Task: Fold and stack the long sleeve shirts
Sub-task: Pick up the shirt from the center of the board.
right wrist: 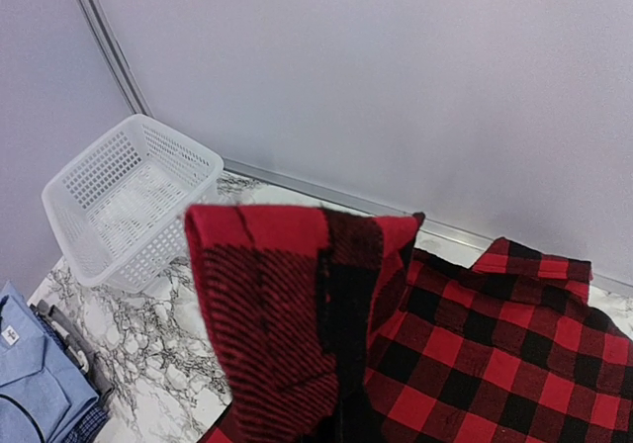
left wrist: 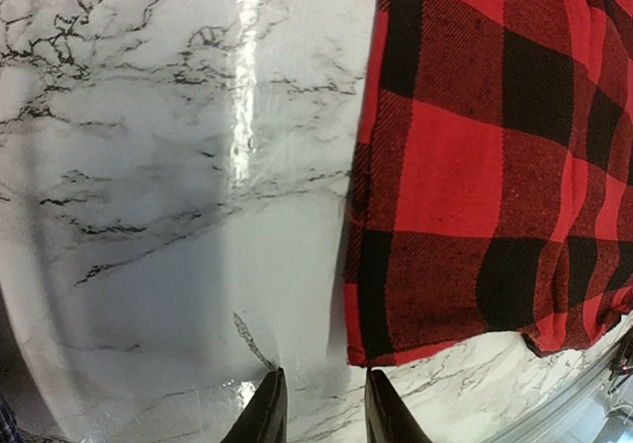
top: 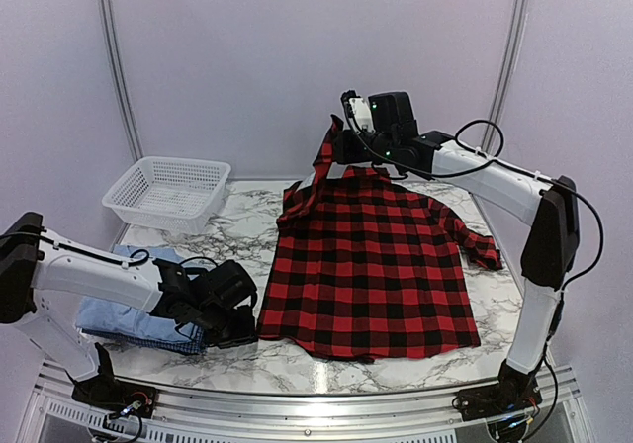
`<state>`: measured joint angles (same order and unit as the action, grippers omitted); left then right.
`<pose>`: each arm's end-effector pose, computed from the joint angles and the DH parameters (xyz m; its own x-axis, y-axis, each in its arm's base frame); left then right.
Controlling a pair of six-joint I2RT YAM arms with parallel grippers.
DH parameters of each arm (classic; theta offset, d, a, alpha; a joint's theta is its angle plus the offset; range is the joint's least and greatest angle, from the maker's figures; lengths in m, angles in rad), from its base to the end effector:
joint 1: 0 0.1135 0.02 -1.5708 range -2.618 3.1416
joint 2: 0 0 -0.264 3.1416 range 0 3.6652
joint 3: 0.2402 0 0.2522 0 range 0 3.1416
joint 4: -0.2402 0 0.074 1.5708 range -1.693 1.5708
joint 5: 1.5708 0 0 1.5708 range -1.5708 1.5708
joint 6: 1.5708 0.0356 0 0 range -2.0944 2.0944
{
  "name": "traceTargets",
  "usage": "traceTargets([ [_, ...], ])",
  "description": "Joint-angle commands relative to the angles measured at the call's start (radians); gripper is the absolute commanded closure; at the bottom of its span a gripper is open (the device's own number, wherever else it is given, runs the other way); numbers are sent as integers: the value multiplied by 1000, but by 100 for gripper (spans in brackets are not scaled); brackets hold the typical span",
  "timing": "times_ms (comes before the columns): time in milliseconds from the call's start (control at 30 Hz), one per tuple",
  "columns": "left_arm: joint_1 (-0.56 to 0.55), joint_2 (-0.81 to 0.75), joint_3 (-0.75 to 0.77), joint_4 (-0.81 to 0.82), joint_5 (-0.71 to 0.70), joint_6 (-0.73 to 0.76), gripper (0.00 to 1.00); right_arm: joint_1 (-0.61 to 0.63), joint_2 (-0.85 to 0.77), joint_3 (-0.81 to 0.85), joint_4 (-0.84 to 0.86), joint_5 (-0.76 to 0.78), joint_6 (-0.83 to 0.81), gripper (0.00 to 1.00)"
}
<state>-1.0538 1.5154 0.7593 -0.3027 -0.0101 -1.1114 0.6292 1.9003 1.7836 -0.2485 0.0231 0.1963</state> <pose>0.1379 -0.2419 0.1571 -0.9680 -0.1108 -0.2251 -0.0018 0.9003 -0.4352 0.3708 0.2689 0.3552 -0.3945 -0.0460 -0.9177 -0.5036 0.8462 0.1741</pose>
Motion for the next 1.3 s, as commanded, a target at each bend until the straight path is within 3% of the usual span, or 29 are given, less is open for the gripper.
traceTargets([
  [0, -3, 17, -21, 78, -25, -40, 71, -7, 6, 55, -3, -12, -12, 100],
  [200, -3, -4, -68, 185, -16, -71, 73, -7, 1, 70, -13, -44, -14, 100],
  [500, -3, -126, -152, 208, -10, -81, 79, -6, -20, 52, -25, -48, -12, 100],
  [700, -2, -159, -209, 270, -4, -110, 64, -5, -41, 17, -7, -31, 12, 100],
  [800, 2, -128, -229, 345, -1, -143, 63, -1, -42, 10, -5, -28, 25, 100],
  [1000, 12, -65, -262, 464, -8, -193, 72, 9, -40, 14, -11, -12, 34, 100],
  [1267, 12, -26, -265, 488, -8, -198, 82, 13, -38, 34, -30, 16, 28, 100],
])
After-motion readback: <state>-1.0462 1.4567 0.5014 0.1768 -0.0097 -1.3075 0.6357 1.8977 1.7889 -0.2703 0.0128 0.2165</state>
